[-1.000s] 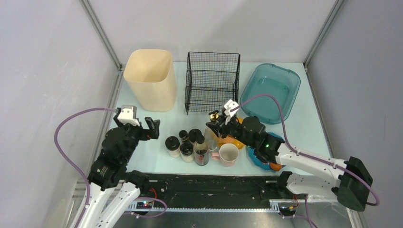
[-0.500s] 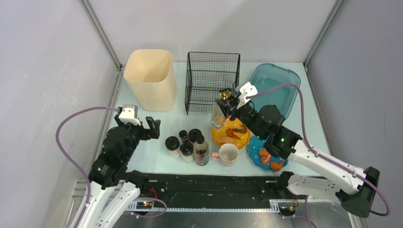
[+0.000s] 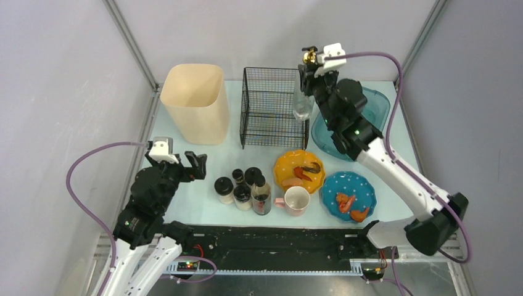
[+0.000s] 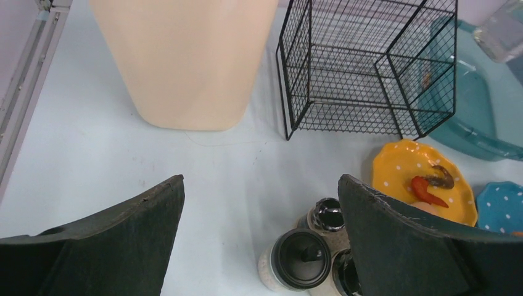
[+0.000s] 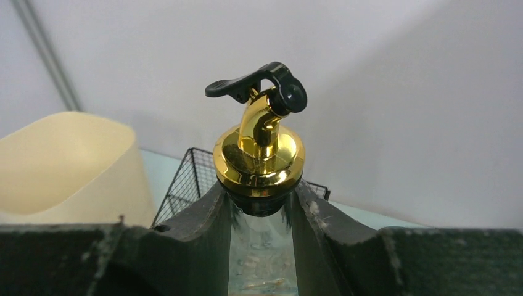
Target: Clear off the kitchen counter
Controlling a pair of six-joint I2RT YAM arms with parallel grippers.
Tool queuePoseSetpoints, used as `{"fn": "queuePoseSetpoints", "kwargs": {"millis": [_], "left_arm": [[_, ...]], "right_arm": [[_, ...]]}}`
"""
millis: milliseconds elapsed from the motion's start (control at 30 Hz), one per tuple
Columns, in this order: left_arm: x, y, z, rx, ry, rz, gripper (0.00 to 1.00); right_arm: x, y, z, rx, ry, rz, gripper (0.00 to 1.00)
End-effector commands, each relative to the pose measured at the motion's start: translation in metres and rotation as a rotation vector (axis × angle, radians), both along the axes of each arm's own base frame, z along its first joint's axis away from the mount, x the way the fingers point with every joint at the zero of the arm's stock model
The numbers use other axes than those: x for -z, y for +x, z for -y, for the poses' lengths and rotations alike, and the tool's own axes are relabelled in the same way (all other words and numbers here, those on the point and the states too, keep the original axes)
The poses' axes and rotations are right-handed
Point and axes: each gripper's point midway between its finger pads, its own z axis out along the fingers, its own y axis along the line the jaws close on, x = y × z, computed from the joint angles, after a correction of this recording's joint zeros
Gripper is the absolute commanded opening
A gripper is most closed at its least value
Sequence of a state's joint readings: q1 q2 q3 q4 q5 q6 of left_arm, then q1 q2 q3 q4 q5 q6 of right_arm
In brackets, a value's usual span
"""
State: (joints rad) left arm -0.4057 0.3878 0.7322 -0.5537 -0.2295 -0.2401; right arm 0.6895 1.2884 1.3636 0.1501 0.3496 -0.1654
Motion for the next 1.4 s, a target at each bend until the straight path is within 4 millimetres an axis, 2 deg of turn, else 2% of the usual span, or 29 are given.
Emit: {"fn": "queuePoseSetpoints", "kwargs": {"millis": [0,33,67,100,133,167,200,233,267,300,333,367,400,433,467,500,533,567,600,700,1000,1200,1367], "left_arm": [[-0.018,0.002,-0.003,-0.029,-0.047,0.071,0.98],[-0.018,0.001,-0.002,-0.025,-0.049,0.071,0.98],[-0.018,0.001,-0.001,-0.020,-0.050,0.068,0.98],[-0.017,0.001,0.001,-0.009,-0.050,0.066,0.98],[-0.016,0.001,0.001,-0.005,-0.050,0.065,0.98],[-0.016,0.001,0.003,0.002,-0.049,0.064,0.98],[-0.016,0.002,0.003,0.004,-0.044,0.060,0.98],[-0.016,0.003,0.004,0.008,-0.043,0.058,0.98],[-0.015,0.004,0.005,0.010,-0.038,0.052,0.98],[-0.014,0.004,0.005,0.013,-0.038,0.048,0.98],[-0.013,0.004,0.006,0.015,-0.041,0.044,0.98],[-0.012,0.004,0.008,0.020,-0.043,0.040,0.98],[-0.011,0.005,0.009,0.024,-0.046,0.037,0.98],[-0.011,0.005,0.009,0.025,-0.046,0.035,0.98],[-0.011,0.005,0.008,0.019,-0.044,0.032,0.98],[-0.011,0.005,0.008,0.017,-0.047,0.033,0.98],[-0.011,0.005,0.007,0.012,-0.048,0.032,0.98],[-0.012,0.005,0.007,0.010,-0.056,0.036,0.98],[-0.012,0.005,0.007,0.007,-0.060,0.036,0.98],[-0.008,0.004,0.006,-0.001,-0.075,0.033,0.98],[-0.008,0.004,0.003,-0.019,-0.075,0.033,0.98],[-0.009,0.004,0.003,-0.019,-0.075,0.038,0.98],[-0.008,0.005,0.003,-0.020,-0.072,0.033,0.98]], "right_arm": [[-0.073,0.022,0.016,0.091,0.162,0.165,0.00],[-0.083,0.027,0.021,0.110,0.176,0.182,0.00],[-0.078,0.038,0.016,0.119,0.168,0.172,0.00],[-0.089,0.042,0.021,0.130,0.182,0.191,0.00],[-0.083,0.054,0.016,0.136,0.174,0.181,0.00],[-0.094,0.057,0.020,0.144,0.189,0.202,0.00],[-0.089,0.067,0.016,0.148,0.183,0.198,0.00],[-0.101,0.068,0.019,0.155,0.200,0.226,0.00],[-0.094,0.079,0.014,0.160,0.187,0.215,0.00],[-0.103,0.081,0.015,0.168,0.199,0.231,0.00],[-0.098,0.091,0.012,0.177,0.189,0.220,0.00],[-0.107,0.092,0.014,0.186,0.203,0.231,0.00],[-0.108,0.100,0.014,0.198,0.207,0.232,0.00],[-0.099,0.110,0.011,0.204,0.201,0.216,0.00],[-0.105,0.112,0.014,0.221,0.216,0.224,0.00],[-0.098,0.120,0.010,0.229,0.209,0.216,0.00],[-0.102,0.121,0.012,0.244,0.220,0.225,0.00],[-0.095,0.129,0.009,0.254,0.209,0.217,0.00],[-0.098,0.130,0.011,0.267,0.216,0.223,0.00],[-0.084,0.145,0.007,0.290,0.201,0.199,0.00],[-0.045,0.169,0.008,0.349,0.186,0.146,0.00],[-0.008,0.185,0.016,0.386,0.169,0.079,0.00],[0.022,0.196,0.012,0.389,0.163,0.022,0.00]]}}
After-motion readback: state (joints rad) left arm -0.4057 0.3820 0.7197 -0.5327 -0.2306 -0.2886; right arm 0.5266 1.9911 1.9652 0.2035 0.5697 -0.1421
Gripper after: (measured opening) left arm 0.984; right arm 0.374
